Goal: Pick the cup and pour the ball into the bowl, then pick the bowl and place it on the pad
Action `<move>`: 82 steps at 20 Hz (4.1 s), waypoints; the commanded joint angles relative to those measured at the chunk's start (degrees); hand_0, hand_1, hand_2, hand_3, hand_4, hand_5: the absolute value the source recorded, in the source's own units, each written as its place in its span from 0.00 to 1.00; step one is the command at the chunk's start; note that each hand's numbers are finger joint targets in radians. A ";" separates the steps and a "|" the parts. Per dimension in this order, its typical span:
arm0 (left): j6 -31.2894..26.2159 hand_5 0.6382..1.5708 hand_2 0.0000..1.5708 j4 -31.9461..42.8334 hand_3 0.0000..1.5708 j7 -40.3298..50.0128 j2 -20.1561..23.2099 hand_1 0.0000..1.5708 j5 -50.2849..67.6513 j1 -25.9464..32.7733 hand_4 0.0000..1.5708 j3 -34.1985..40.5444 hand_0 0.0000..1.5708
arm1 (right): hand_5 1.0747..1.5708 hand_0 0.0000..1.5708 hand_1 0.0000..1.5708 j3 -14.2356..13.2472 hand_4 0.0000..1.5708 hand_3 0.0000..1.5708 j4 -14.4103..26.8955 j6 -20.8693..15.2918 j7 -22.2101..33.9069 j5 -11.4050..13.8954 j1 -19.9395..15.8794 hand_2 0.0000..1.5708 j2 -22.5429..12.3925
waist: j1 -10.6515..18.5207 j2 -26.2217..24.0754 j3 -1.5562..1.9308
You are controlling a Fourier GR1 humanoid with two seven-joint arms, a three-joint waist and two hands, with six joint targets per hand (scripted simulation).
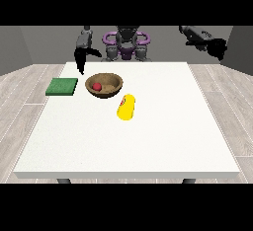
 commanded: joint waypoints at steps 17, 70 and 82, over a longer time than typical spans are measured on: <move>-4.30 0.97 0.00 -6.50 0.00 16.73 13.41 0.00 6.12 -11.85 0.00 2.75 0.00 | 1.00 0.00 0.00 -9.48 0.26 0.00 39.68 6.61 -16.32 -5.10 -14.28 0.00 -3.55 | 2.07 3.78 0.00; -8.76 0.96 0.00 8.32 0.00 12.20 24.35 0.00 7.67 -4.94 0.00 8.25 0.00 | 0.87 1.00 1.00 3.87 0.82 1.00 41.79 -2.95 9.94 13.72 -22.77 1.00 -14.87 | -7.55 -3.43 0.00; -10.57 0.96 0.00 5.82 0.00 10.31 26.68 0.00 9.55 -1.63 0.00 10.00 0.00 | 0.93 1.00 1.00 -6.14 0.83 0.71 49.22 6.92 -4.39 8.01 -19.70 1.00 -26.18 | -6.71 1.68 -0.03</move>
